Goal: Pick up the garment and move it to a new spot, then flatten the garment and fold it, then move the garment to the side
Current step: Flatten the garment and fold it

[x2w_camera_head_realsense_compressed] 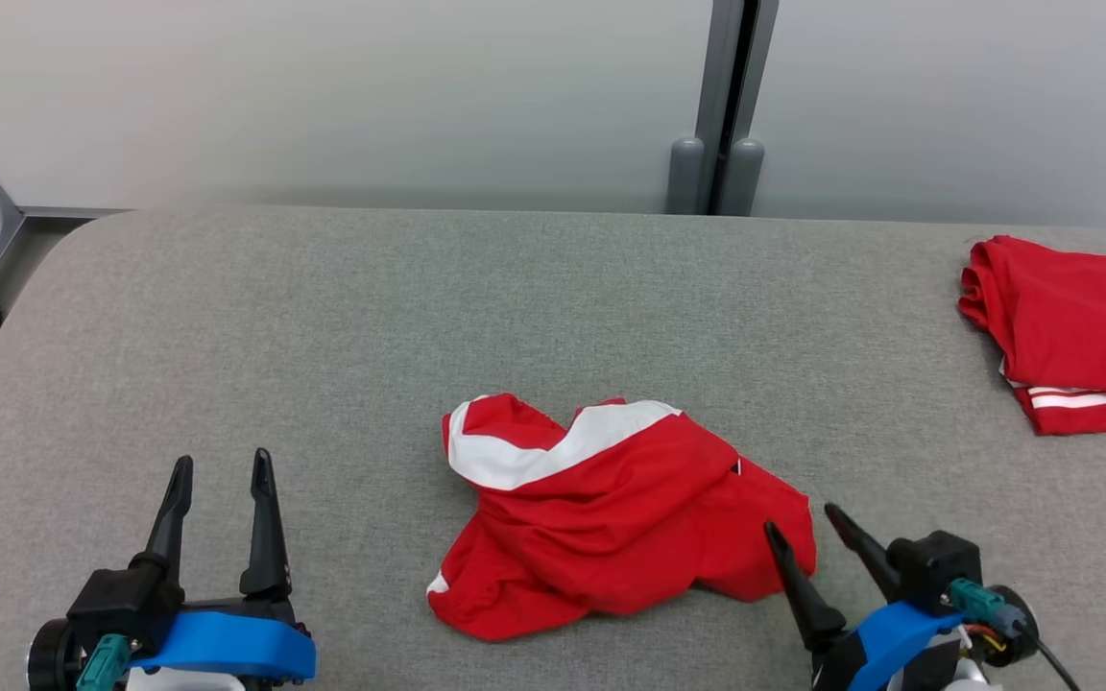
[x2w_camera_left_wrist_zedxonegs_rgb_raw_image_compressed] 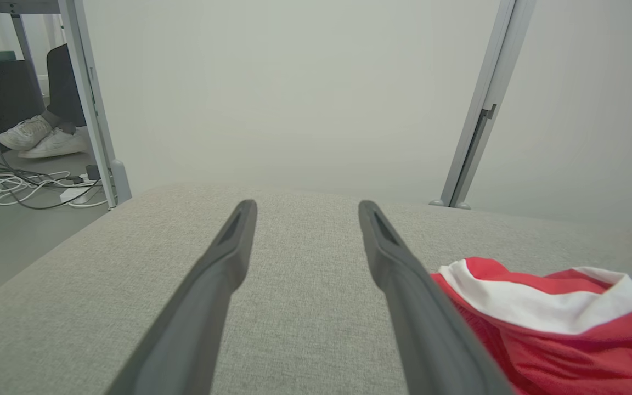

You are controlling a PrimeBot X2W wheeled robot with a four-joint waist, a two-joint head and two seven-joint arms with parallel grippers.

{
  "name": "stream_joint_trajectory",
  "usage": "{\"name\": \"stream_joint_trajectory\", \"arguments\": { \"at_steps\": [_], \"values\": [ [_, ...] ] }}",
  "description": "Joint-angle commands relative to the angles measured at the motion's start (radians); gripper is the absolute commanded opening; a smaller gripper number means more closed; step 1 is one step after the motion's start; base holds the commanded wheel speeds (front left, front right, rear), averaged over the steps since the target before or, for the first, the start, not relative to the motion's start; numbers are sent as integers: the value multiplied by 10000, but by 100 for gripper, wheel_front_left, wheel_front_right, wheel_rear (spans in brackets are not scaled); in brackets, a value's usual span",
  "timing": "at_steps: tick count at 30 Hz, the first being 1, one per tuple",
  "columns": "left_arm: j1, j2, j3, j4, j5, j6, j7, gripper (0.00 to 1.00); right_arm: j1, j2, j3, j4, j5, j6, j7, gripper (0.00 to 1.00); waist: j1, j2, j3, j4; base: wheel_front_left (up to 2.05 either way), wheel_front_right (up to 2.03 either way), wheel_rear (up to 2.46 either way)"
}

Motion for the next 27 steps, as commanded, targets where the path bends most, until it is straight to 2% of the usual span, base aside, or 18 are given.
{"name": "stream_joint_trajectory", "arguments": {
  "at_steps": [1, 10, 12, 13, 21, 27],
  "values": [
    [-130, 2, -69, 14, 42, -5, -44, 100, 173, 47, 23, 194, 54, 1, 34, 100, 0, 0, 37, 70, 0, 0, 0],
    [-161, -11, -142, 88, 51, -14, -44, 100, -289, 226, 256, 1657, 247, 1, -166, 100, 0, 0, 72, 267, 0, 0, 0],
    [-108, -9, -111, 99, 50, -16, -44, 100, -453, 288, 442, 1869, 369, 1, -277, 11, 0, 0, 27, 231, 0, 0, 0],
    [-72, -10, -110, 111, 57, -16, -44, 100, -514, 266, 548, 1949, 434, 1, -372, 0, 0, 0, -2, 211, 0, 0, 0],
    [78, -13, -169, 254, 41, -21, -44, 100, -472, 23, 962, 1601, 610, 1, -576, 0, 0, 0, -333, -115, 0, 0, 0],
    [237, -27, -190, 262, -11, -19, -45, 100, 212, -406, 939, -113, 502, 1, 180, 0, 0, 0, -492, -473, 0, 0, 0]
  ]
}}
